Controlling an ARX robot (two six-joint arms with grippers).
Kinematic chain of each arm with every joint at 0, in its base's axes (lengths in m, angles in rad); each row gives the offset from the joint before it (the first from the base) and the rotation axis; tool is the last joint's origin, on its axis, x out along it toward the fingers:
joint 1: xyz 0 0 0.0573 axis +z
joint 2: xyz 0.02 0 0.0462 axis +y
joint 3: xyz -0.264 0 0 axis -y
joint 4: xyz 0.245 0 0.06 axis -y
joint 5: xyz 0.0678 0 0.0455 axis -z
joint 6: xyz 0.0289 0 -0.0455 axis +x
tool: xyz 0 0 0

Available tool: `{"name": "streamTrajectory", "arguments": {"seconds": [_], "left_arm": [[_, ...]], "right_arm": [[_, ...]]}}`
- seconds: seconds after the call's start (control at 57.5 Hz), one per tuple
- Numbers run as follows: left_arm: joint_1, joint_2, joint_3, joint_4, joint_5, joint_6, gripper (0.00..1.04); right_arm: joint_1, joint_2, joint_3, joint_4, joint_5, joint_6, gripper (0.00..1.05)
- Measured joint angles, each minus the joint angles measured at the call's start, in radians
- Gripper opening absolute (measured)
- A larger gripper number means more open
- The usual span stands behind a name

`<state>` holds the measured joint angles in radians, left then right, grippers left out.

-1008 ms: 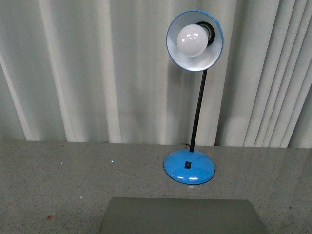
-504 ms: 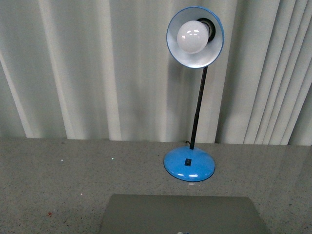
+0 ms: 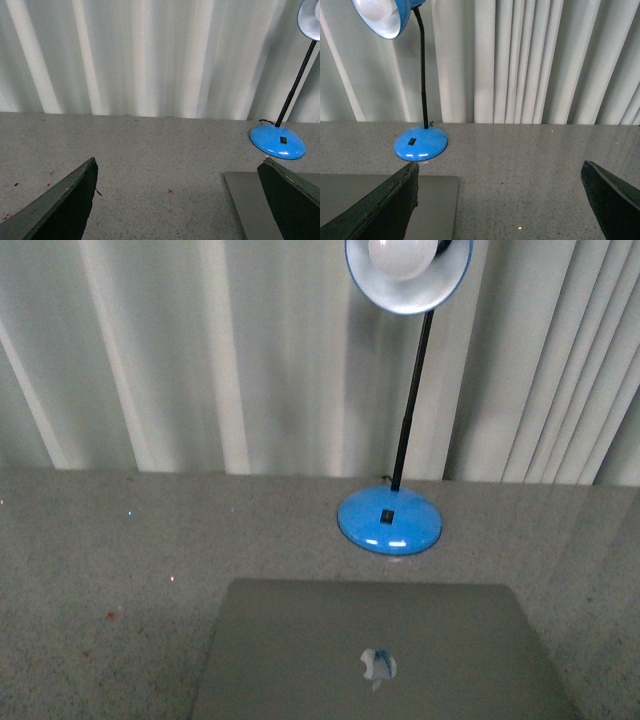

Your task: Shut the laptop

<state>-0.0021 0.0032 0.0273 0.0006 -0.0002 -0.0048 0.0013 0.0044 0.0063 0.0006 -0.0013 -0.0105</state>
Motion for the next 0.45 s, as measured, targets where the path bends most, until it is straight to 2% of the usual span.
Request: {"name": "streamTrajectory", "arguments": {"seconds": [0.452], "left_arm": [[0.000, 0.000, 0.000, 0.000, 0.000, 0.000, 0.98]], "right_arm": [[0.000, 0.000, 0.000, 0.000, 0.000, 0.000, 0.97]]}}
